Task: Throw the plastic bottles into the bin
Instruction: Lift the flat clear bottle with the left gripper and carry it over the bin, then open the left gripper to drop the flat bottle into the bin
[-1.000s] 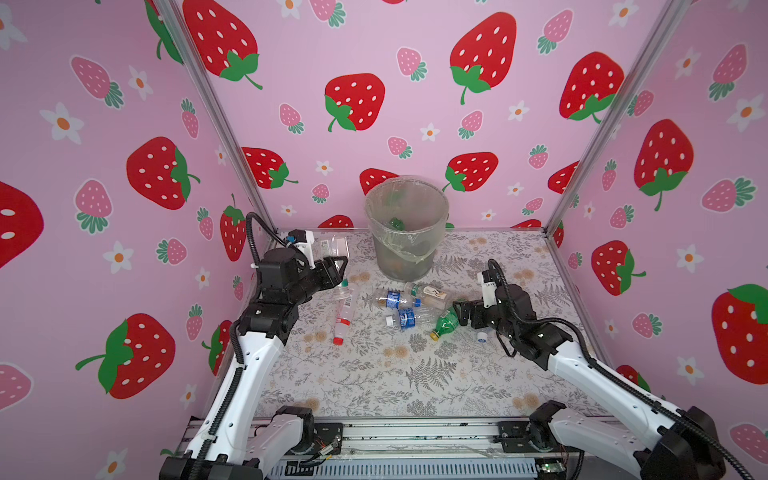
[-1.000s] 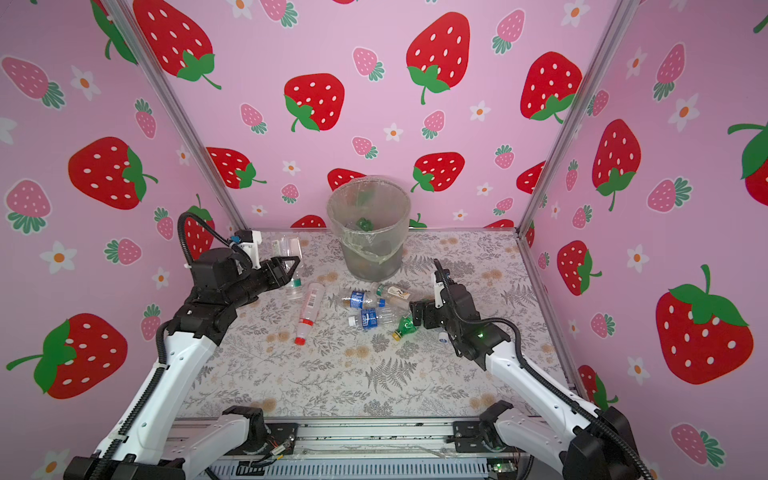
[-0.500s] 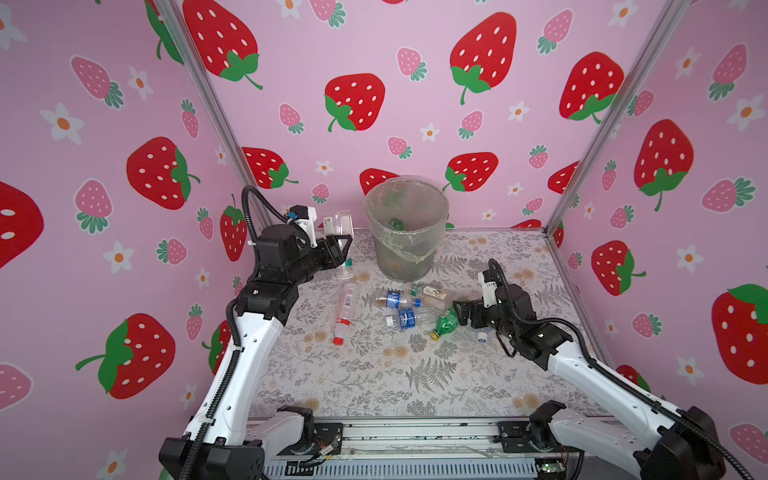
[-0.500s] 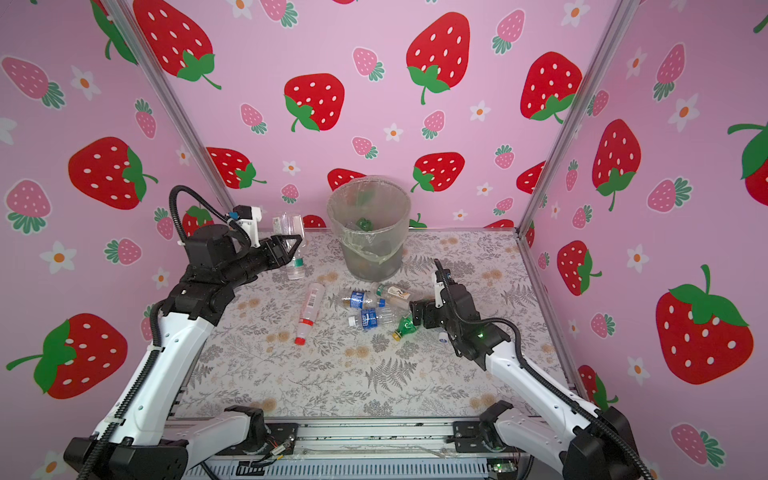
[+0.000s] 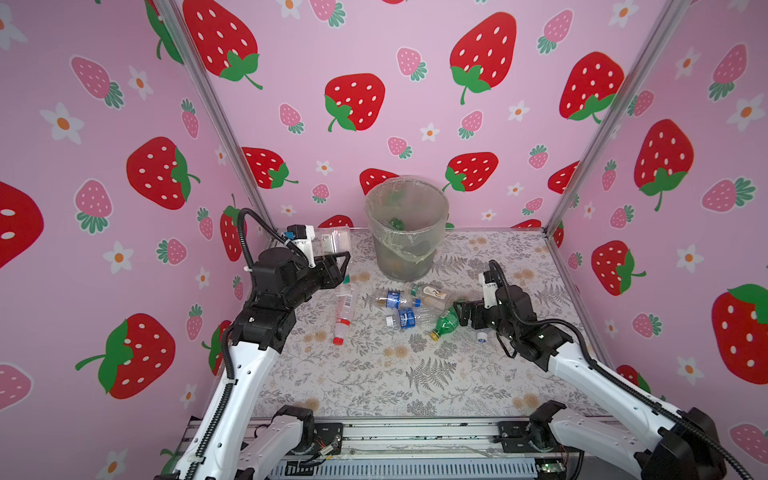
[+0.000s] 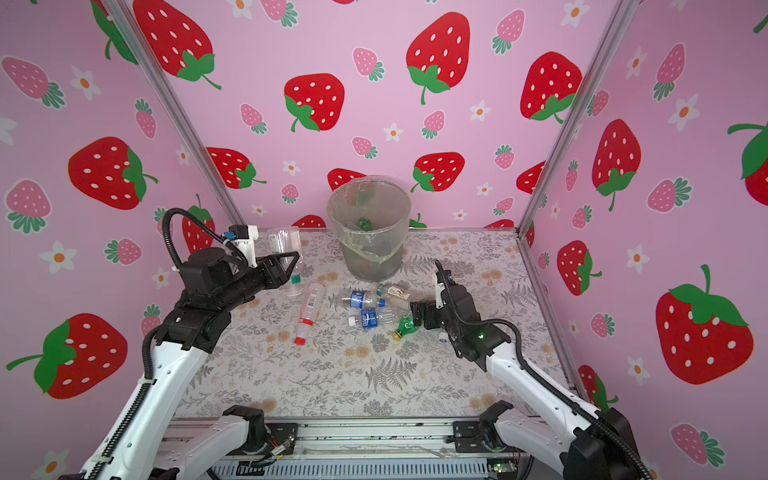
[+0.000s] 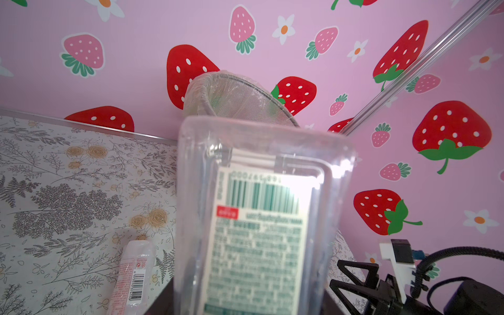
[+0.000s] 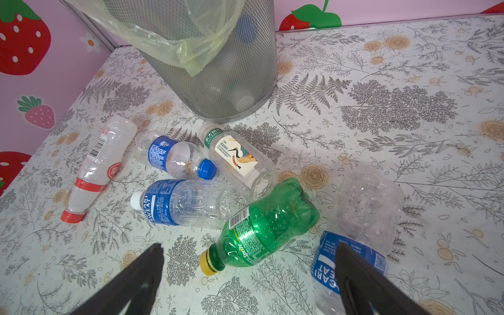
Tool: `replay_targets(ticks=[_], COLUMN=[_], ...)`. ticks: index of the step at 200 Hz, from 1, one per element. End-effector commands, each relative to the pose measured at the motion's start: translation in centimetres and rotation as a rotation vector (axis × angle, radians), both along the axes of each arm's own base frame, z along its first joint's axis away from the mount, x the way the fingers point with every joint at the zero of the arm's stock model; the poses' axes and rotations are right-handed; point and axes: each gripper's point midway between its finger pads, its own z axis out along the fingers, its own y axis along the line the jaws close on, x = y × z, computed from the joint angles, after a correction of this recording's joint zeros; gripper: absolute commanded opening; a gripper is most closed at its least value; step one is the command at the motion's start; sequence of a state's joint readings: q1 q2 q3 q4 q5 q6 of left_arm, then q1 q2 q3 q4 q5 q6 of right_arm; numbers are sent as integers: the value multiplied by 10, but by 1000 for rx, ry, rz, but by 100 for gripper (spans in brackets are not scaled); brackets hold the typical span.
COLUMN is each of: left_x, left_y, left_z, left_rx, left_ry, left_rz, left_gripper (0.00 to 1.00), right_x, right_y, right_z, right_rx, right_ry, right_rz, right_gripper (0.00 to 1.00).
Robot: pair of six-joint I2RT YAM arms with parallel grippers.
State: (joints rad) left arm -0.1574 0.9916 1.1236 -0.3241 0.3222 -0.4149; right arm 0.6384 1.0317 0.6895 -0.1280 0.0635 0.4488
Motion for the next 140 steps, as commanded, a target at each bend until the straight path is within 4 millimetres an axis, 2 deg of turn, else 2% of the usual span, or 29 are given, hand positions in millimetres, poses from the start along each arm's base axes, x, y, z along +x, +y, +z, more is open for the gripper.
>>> replay_targets(ticks=[1, 20, 55, 74, 75, 83, 90, 96, 102, 105, 109, 118, 140], left_x=[13, 34, 85, 127, 125, 143, 153, 164, 171, 175, 179, 185, 186], left_y=[-8, -23, -60, -80, -81, -92, -102, -111, -117, -119, -122, -123, -116], left_z=[25, 38, 79, 83, 88, 79, 82, 76, 75, 69, 72, 69, 84], left_rx=[10, 45, 30, 14, 10, 10, 5, -1, -8, -3, -6, -1, 14], left_ry=[-51, -44, -106, -83, -90, -54, -50, -28, -13, 2, 0, 13, -27], left_rz=[-21, -47, -104, -107, -110, -128, -154, -178, -192, -192, -198, -193, -159], left_gripper=[49, 49, 50, 54, 55, 57, 59, 63, 84, 91, 99, 99, 99], right_x=[1, 1, 0, 0, 0, 0, 0, -1, -1, -1, -2, -3, -5], right_y=[-5, -5, -8, -10, -9, -10, -10, -10, -10, -10, -11, -12, -17], right_z=[3, 3, 5, 8, 8, 9, 10, 12, 13, 13, 15, 16, 19], right_rx=[4, 7, 5, 8, 7, 9, 12, 14, 18, 17, 18, 20, 21], right_ry=[-15, -13, -18, -22, -21, -22, -22, -22, -24, -24, -26, -27, -37], right_rz=[-19, -20, -29, -34, -34, -36, -35, -35, -35, -35, -37, -42, -55], right_gripper=[99, 99, 99, 99, 99, 99, 99, 99, 99, 99, 99, 99, 99])
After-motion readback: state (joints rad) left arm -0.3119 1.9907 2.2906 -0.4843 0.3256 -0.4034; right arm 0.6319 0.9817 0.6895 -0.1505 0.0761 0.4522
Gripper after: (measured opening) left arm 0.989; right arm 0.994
